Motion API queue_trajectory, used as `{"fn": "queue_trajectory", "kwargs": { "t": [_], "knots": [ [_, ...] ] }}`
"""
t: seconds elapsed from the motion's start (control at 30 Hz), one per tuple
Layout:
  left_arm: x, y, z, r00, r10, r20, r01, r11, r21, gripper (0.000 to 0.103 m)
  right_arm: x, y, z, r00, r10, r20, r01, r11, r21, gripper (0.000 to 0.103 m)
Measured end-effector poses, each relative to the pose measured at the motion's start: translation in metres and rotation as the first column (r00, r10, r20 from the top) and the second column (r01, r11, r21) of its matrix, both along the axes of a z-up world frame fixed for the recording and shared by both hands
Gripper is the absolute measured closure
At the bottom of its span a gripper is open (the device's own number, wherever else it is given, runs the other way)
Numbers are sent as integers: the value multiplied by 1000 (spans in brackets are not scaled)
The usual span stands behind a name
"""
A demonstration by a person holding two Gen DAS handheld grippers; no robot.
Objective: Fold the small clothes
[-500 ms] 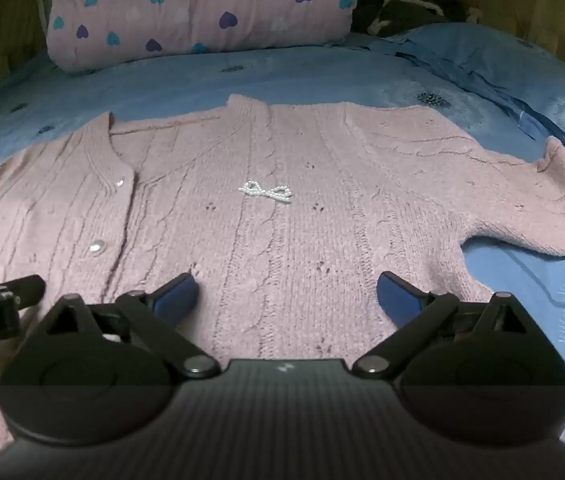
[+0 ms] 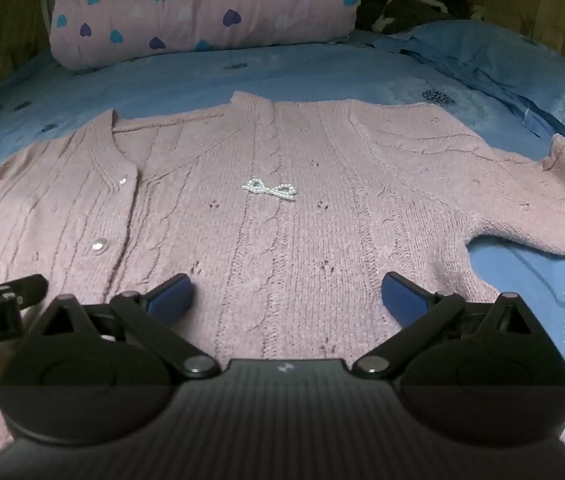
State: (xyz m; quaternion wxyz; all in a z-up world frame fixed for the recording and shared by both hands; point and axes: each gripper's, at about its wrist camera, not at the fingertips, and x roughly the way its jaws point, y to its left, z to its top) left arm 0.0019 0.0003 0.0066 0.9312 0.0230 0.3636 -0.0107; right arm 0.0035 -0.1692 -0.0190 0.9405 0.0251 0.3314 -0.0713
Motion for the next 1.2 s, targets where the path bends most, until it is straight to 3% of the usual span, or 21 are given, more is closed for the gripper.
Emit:
{"fn": "queue_trajectory", "kwargs": {
  "t": [1.2],
  "knots": [
    [-3, -1, -6, 1000, 0, 8, 0, 1000, 5, 0, 0, -1, 1, 1000, 1, -4, -1, 1000, 4, 0]
  ]
}}
